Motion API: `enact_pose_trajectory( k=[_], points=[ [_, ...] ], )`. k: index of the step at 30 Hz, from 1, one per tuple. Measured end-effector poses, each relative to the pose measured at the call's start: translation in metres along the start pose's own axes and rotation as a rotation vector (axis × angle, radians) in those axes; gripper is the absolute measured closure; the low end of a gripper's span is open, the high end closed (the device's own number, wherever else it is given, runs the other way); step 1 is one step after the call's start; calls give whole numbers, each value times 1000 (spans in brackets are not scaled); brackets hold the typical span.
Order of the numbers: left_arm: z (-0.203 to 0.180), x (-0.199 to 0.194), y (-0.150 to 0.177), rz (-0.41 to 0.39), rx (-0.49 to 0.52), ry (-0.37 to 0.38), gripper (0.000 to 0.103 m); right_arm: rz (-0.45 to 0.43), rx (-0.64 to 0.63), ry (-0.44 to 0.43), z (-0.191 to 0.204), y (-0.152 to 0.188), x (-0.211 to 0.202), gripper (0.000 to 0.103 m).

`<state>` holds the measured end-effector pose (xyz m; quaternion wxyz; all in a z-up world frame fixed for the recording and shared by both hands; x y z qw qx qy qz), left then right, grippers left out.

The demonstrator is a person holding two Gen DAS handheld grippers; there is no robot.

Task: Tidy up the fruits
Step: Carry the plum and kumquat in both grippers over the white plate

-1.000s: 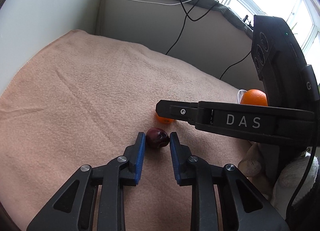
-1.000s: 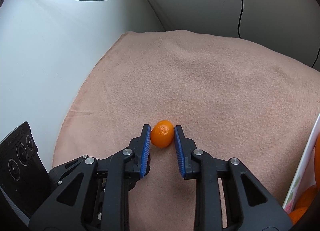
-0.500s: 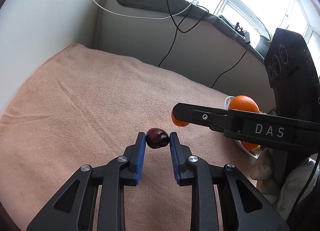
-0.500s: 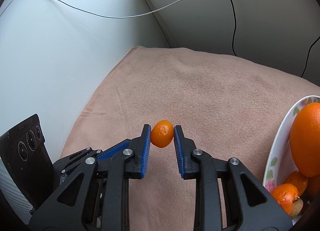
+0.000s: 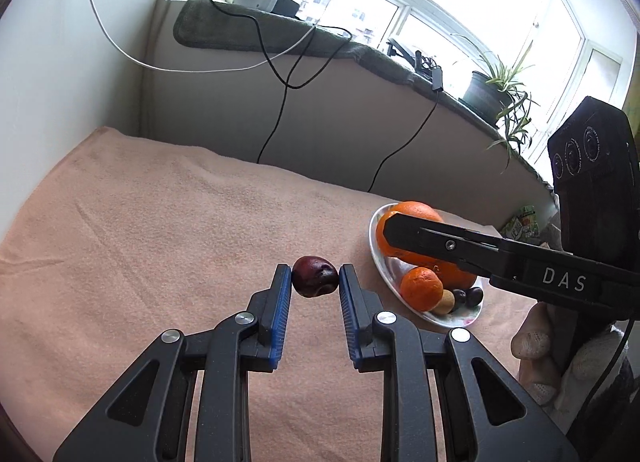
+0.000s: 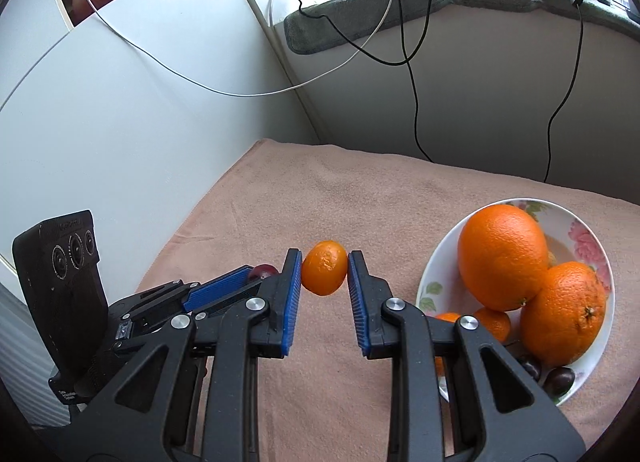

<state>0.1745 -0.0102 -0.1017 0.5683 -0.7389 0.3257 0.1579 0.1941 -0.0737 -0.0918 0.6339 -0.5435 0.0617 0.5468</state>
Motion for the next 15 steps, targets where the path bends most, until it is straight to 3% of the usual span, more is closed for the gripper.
enact_pose_trajectory(
  k=[15],
  points=[
    [-71, 23, -8, 16, 80, 89, 80, -111, 46, 132, -79, -9, -65, 79]
  ],
)
Point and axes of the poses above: each gripper's, at about its wrist camera, not at the fingertips, and x roughly the way its jaws point, z to its left, y to its underside, the point moved 10 cm from there along x, roughly the way its jaws point, and after that the axes turned 5 degrees about x, right-handed, at the moved point
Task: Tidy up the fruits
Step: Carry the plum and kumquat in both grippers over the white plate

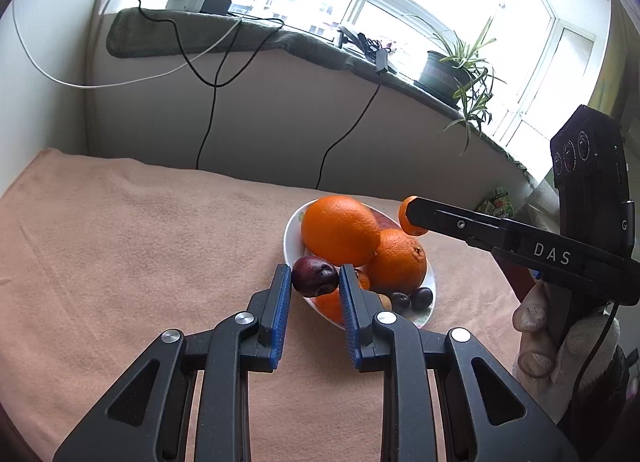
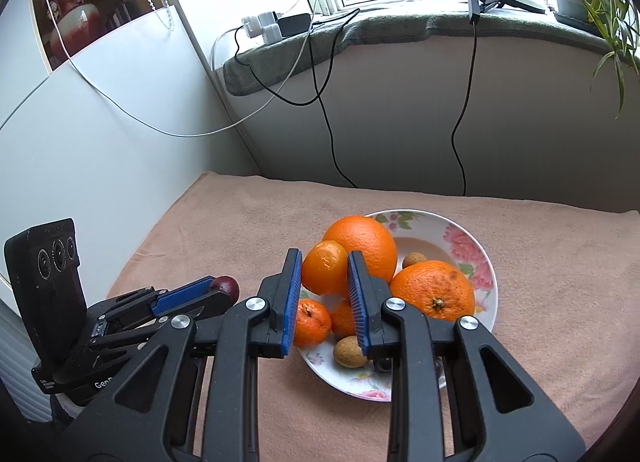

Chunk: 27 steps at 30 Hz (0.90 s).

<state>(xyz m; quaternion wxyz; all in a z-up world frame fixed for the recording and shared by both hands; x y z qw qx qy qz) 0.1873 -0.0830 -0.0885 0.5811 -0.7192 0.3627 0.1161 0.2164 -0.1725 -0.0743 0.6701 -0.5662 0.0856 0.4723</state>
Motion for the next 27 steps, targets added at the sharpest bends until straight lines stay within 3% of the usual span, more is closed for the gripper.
enact_pose_trajectory(
  k=[14, 27],
  points=[
    [-52, 32, -5, 37, 82, 47, 80, -5, 19, 40, -38, -6, 1, 79],
    [-67, 47, -5, 59, 117, 59, 80, 6, 30, 51, -51, -7, 11, 78]
  ],
)
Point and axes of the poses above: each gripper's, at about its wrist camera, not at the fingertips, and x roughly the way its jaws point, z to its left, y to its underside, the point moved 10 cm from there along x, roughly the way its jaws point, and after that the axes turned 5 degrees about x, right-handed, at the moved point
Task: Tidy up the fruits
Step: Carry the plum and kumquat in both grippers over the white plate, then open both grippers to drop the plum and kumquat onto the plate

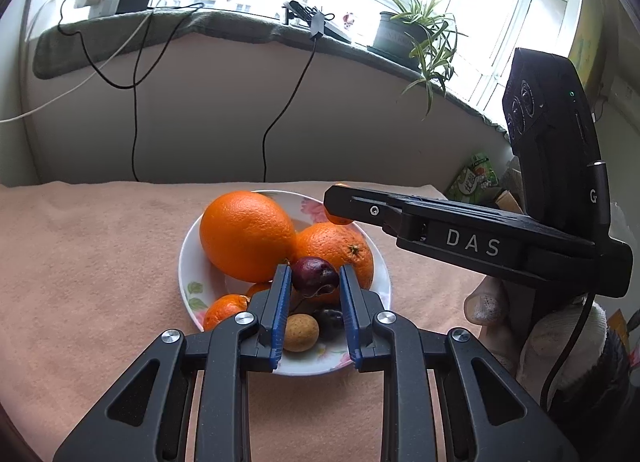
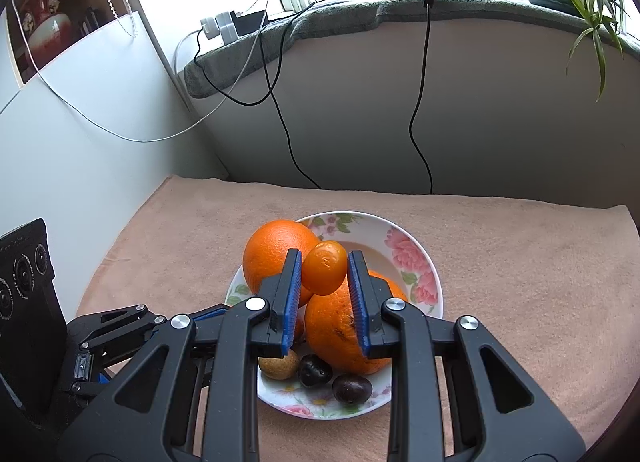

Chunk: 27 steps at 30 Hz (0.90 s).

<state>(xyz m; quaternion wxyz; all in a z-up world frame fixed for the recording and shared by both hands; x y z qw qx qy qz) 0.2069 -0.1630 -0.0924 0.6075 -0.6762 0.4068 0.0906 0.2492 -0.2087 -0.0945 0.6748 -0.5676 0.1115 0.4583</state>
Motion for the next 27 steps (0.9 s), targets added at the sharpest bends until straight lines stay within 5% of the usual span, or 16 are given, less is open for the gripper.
enact_pose_trajectory(
  k=[13, 18, 27],
  points=[
    [2, 1, -1, -5, 0, -3, 72, 1, -13, 2, 3, 0, 2, 78],
    [2, 0, 0, -6, 1, -4, 72, -9, -13, 2, 4, -1, 0, 66],
    [4, 0, 0, -8, 0, -7, 64, -4, -13, 5, 4, 0, 1, 65]
  ],
)
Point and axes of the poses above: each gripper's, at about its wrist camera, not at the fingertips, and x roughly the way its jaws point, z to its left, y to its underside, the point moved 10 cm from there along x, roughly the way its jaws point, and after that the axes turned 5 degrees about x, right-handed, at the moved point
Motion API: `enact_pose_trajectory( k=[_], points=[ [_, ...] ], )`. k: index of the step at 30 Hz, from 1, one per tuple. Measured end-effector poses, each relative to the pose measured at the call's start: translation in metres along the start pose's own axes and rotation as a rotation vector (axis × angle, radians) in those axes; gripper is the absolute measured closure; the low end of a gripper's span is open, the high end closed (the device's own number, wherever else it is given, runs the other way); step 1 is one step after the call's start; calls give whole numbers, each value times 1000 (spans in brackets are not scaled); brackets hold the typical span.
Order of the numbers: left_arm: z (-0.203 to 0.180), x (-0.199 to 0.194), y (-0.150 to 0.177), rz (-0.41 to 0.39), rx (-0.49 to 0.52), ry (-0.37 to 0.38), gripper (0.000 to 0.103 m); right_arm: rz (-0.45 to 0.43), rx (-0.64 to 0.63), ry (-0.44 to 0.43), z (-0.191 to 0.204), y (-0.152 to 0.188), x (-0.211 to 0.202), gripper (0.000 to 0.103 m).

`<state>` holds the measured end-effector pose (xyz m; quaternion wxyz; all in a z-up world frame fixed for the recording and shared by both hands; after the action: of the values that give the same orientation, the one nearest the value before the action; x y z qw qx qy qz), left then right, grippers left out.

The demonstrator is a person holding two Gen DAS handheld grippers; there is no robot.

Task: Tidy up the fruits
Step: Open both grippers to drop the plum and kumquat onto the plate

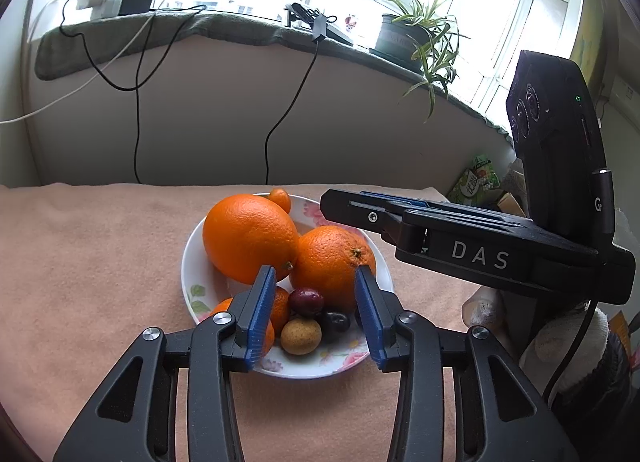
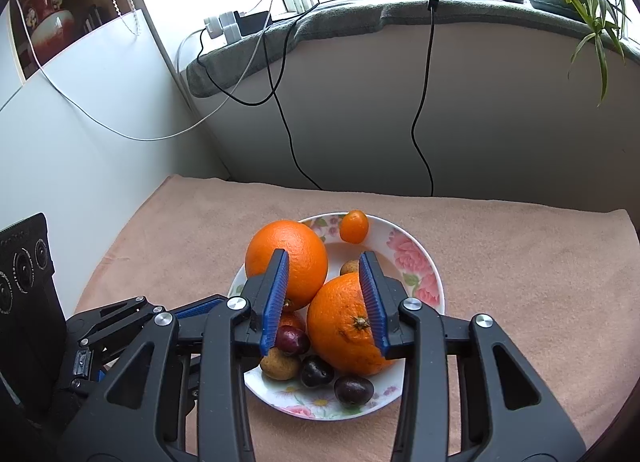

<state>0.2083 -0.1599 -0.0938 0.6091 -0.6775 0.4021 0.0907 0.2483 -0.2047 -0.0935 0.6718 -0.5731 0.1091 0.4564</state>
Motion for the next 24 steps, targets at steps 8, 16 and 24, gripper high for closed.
enact_pose_trajectory(
  k=[8, 16, 24],
  points=[
    [2, 0, 1, 2, -2, -6, 54, -3, -9, 10, -1, 1, 1, 47],
    [3, 4, 3, 18, 1, -13, 46, 14, -10, 11, -1, 3, 7, 44],
    [5, 4, 5, 23, -2, -24, 32, 12, 2, 19, -5, 5, 7, 31]
  ],
)
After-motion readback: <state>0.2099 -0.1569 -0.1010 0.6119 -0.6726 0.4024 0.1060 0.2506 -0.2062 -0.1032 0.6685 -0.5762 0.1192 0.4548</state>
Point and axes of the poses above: each gripper's, at about its wrist camera, not at the fingertips, and x roughly the way its jaws point, z to its left, y to its underside, the point moved 10 cm from there along x, roughly the way its jaws point, and after that the axes turned 5 degrees about x, right-handed, at the moved point
